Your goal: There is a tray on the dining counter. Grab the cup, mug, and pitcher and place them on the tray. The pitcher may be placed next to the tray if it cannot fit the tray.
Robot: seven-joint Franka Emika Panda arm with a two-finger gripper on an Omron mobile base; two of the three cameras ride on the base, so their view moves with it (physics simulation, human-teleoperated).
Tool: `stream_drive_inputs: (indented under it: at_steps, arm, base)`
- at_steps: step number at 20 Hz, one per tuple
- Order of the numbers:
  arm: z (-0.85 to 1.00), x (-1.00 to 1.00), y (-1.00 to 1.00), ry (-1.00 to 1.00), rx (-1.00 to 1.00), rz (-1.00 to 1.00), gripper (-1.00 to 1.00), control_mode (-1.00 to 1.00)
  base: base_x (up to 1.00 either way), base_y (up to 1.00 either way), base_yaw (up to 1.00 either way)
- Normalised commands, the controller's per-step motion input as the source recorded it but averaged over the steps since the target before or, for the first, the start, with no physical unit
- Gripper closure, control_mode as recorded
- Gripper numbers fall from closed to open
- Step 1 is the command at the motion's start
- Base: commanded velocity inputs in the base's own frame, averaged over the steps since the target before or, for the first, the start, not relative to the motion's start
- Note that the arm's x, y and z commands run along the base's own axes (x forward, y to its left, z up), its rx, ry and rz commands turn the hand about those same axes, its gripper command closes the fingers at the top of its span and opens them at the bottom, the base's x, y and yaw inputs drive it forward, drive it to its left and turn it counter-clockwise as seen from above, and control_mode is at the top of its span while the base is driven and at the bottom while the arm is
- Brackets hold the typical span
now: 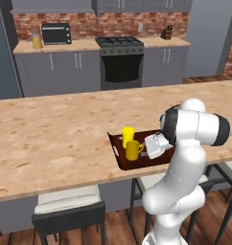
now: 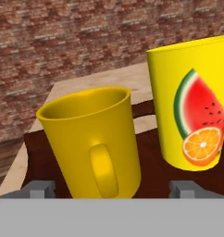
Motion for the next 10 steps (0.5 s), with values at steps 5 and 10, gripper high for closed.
stream_drive_inputs:
  at_steps: [5, 10]
  arm:
    - [0.02, 0.0, 0.0, 0.0, 0.0, 0.0, -1.0, -1.0]
    - [0.27, 0.0, -0.1, 0.0, 0.0, 0.0, -1.0, -1.0]
  base:
    - [0.0, 0.0, 0.0]
    - [0.0, 0.0, 0.0]
